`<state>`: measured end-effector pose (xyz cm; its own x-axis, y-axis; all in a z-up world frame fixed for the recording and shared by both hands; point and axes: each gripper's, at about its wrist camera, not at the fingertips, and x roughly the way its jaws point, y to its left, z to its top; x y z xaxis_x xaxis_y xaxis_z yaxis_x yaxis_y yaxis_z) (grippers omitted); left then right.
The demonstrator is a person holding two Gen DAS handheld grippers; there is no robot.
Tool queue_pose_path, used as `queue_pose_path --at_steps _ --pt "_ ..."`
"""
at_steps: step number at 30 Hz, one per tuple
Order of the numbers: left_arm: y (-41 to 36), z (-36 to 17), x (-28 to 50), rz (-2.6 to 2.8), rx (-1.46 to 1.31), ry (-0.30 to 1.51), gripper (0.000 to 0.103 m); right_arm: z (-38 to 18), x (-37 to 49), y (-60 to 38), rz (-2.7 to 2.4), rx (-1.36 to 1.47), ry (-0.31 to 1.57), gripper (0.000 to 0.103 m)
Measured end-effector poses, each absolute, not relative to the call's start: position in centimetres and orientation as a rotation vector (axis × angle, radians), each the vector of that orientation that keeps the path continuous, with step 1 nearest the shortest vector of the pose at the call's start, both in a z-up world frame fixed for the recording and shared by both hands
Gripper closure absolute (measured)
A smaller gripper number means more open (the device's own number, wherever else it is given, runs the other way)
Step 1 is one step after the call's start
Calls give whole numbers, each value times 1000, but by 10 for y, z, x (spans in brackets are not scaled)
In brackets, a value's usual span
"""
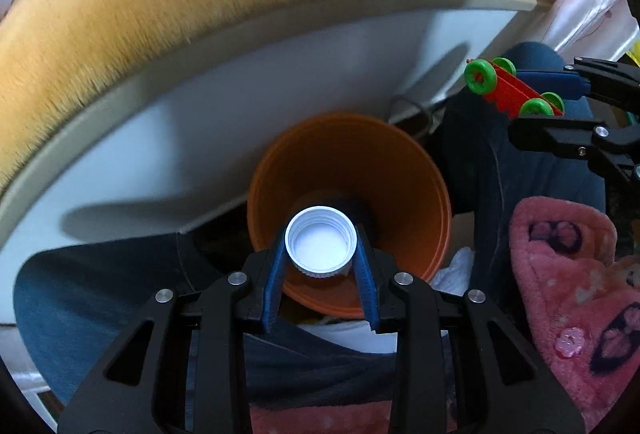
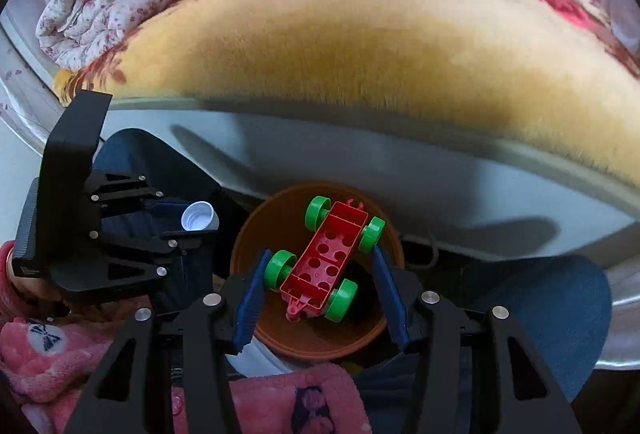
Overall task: Collect trash
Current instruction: 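Carry the cap and toy car to the orange bucket and release both, then move the left tool to the pile and grasp the white drink pouch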
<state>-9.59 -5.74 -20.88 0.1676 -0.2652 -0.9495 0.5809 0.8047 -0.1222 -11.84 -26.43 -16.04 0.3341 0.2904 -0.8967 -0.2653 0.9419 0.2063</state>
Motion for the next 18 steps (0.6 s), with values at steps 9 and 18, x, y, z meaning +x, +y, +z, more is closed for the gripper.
queue_pose_path --at_steps 9,18 --pt "-57 -211 -97 -566 334 1261 23 -155 -113 -277 325 60 1147 25" --pt "-58 -208 -94 -549 342 1247 22 -145 -111 -286 305 69 1114 23"
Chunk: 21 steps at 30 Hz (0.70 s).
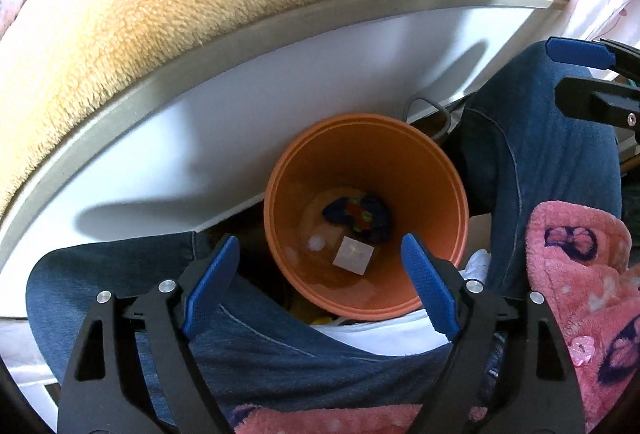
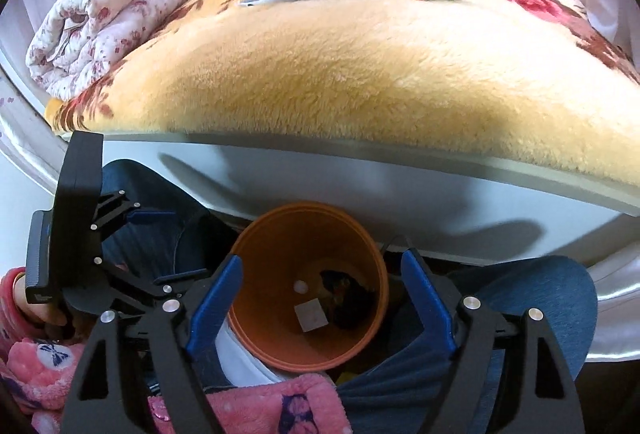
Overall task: Collect trash
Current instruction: 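Move the left tool to the pile and grasp the white drink pouch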
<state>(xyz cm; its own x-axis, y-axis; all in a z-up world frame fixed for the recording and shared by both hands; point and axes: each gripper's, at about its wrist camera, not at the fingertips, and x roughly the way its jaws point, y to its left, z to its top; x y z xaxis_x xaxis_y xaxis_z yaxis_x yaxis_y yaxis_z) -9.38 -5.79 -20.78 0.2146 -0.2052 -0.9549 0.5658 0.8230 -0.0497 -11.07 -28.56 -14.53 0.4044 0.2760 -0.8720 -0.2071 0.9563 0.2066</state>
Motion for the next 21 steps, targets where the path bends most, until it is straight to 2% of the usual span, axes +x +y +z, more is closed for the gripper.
queue_pose_path --at_steps 12,21 --pt "-52 -182 -88 -531 326 1186 22 -129 -110 -292 289 69 1065 23" --pt "-47 -136 -69 -528 271 1076 22 -117 -111 -293 292 83 1032 23"
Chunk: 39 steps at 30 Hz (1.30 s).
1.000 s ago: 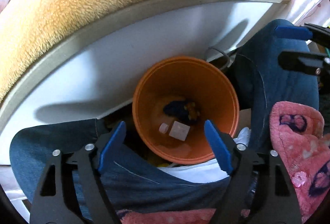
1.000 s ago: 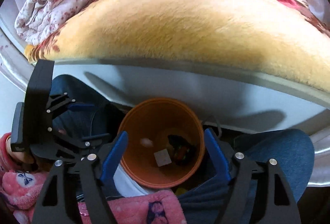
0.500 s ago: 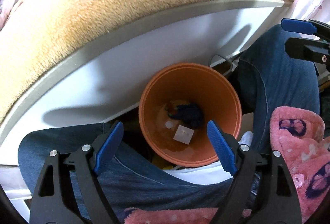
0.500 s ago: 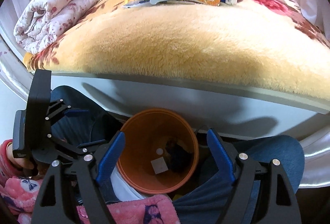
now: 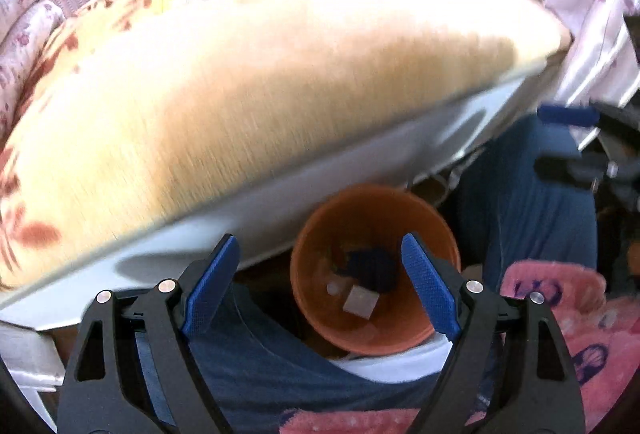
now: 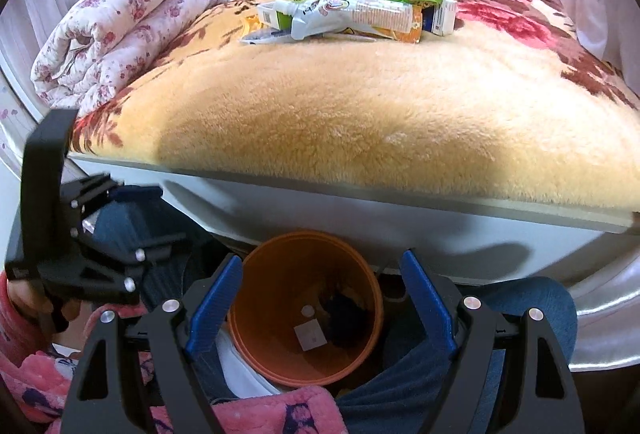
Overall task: Collect trash
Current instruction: 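Move the left tool to the pile and grasp the white drink pouch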
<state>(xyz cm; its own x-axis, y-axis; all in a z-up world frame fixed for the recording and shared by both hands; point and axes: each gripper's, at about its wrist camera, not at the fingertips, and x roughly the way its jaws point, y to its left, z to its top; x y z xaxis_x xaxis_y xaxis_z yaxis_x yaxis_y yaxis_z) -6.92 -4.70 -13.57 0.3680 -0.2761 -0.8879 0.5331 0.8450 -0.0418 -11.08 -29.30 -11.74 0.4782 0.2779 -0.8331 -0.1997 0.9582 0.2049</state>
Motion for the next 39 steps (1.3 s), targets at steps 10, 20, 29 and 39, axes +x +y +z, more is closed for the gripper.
queue_pose_path --at_steps 10,20,29,39 --pt "-46 -94 -4 -486 129 999 22 -112 -112 -294 290 98 1007 22" --pt "-73 -80 60 -579 -115 1002 22 -116 -114 -296 287 116 1003 22" --pt "-84 -99 137 -625 -325 1008 22 -115 -120 -303 277 128 982 22" --pt "-97 -104 151 -735 -492 1025 21 -121 -123 -316 248 162 985 22"
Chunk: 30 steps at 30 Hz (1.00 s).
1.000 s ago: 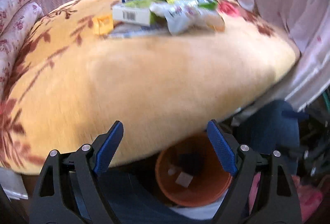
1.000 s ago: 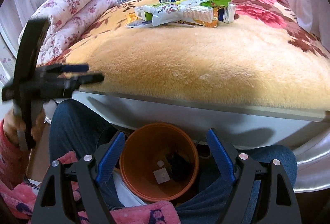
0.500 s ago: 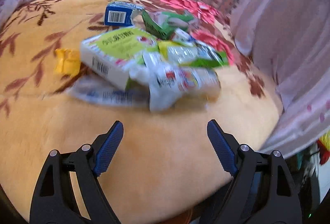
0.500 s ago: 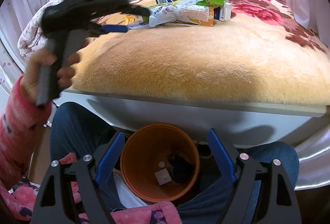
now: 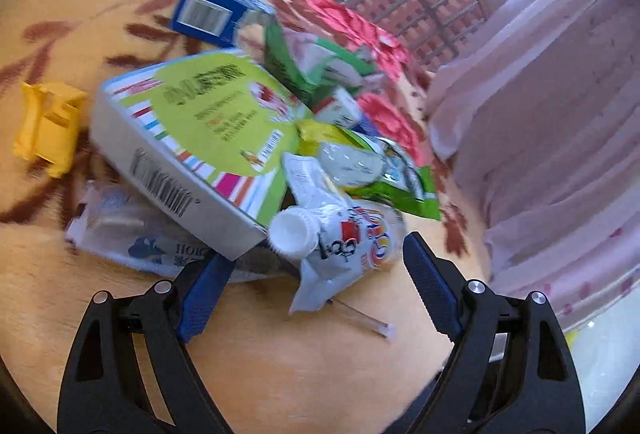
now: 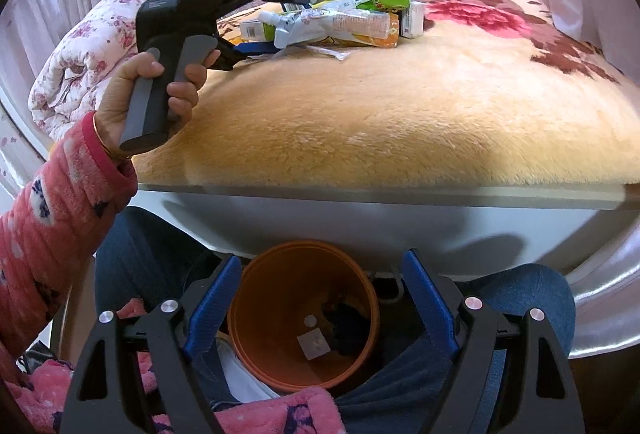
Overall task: Collect trash
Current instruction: 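Move the left tool to the pile and grasp the white drink pouch, then lift the drink pouch with the left tool while the right tool grasps a clear wrapper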
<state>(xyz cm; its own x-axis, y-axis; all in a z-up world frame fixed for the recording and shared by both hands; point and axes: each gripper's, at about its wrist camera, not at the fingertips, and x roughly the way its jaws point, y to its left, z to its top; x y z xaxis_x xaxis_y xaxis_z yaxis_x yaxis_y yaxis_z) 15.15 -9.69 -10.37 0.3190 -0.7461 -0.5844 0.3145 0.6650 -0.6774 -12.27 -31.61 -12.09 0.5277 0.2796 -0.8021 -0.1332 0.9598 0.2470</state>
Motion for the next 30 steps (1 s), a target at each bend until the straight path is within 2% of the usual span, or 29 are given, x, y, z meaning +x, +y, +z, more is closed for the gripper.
queue_pose_path --at_steps 6,8,9,10,19,30 --pt "-120 -95 149 -773 -463 1016 23 -122 -121 -318 247 172 981 22" --pt "-125 -96 151 -778 -462 1028 43 -122 -122 -318 245 170 979 22" --pt "-129 -97 153 -799 -468 1037 57 -122 -122 -318 243 169 978 22" --pt "-130 -97 153 -808 -471 1041 62 -122 -122 -318 242 170 977 22" --pt "-111 -69 128 -854 -459 979 63 -122 -124 -328 221 186 968 22" --pt "-3 -16 57 -803 -476 776 63 -94 -82 -324 254 102 859 22"
